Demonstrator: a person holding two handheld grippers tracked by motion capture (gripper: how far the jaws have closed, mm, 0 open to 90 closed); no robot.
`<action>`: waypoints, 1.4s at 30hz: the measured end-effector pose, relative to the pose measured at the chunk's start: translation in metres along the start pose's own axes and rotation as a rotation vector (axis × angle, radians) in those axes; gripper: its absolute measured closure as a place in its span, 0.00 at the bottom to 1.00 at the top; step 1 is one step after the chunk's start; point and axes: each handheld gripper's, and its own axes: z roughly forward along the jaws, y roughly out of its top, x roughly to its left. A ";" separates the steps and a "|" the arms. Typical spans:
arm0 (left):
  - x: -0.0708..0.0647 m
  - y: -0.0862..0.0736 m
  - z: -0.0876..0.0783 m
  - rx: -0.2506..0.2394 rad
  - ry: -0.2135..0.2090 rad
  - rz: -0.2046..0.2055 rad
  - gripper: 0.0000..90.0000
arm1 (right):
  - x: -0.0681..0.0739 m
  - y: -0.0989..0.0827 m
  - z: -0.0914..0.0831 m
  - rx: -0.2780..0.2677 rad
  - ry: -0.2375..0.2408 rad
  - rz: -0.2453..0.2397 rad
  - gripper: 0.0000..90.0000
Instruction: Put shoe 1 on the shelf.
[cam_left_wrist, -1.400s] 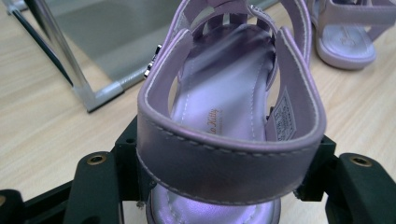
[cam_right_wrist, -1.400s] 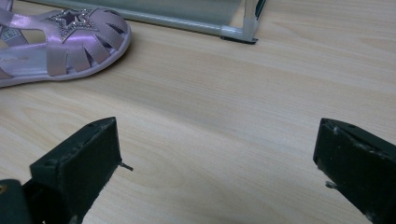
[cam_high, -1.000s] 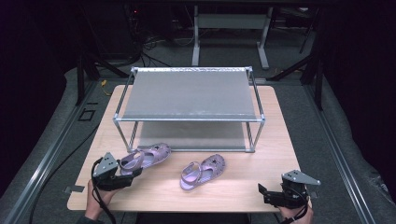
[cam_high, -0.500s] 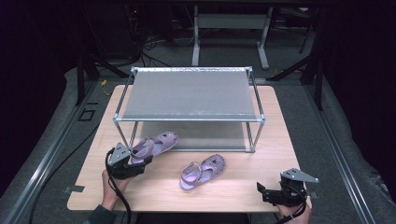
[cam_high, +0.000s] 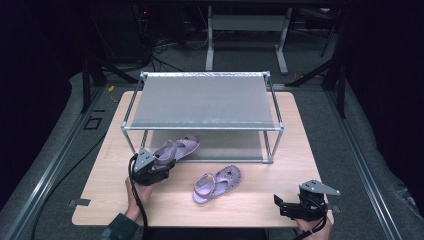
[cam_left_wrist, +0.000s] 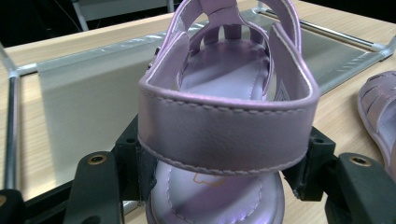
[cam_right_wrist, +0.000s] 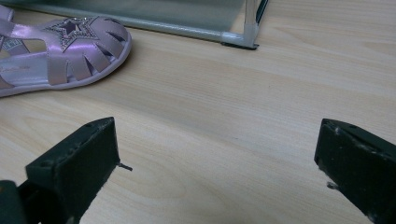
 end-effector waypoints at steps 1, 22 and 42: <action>0.000 0.000 0.001 0.000 0.000 0.002 0.41 | 0.000 0.000 0.000 -0.001 0.002 0.001 0.00; -0.011 0.007 0.024 -0.014 0.063 0.007 0.41 | 0.000 -0.001 0.002 0.005 -0.002 0.008 0.00; -0.013 0.025 0.080 0.068 0.178 -0.093 0.41 | -0.004 -0.004 -0.003 0.006 0.000 0.014 0.00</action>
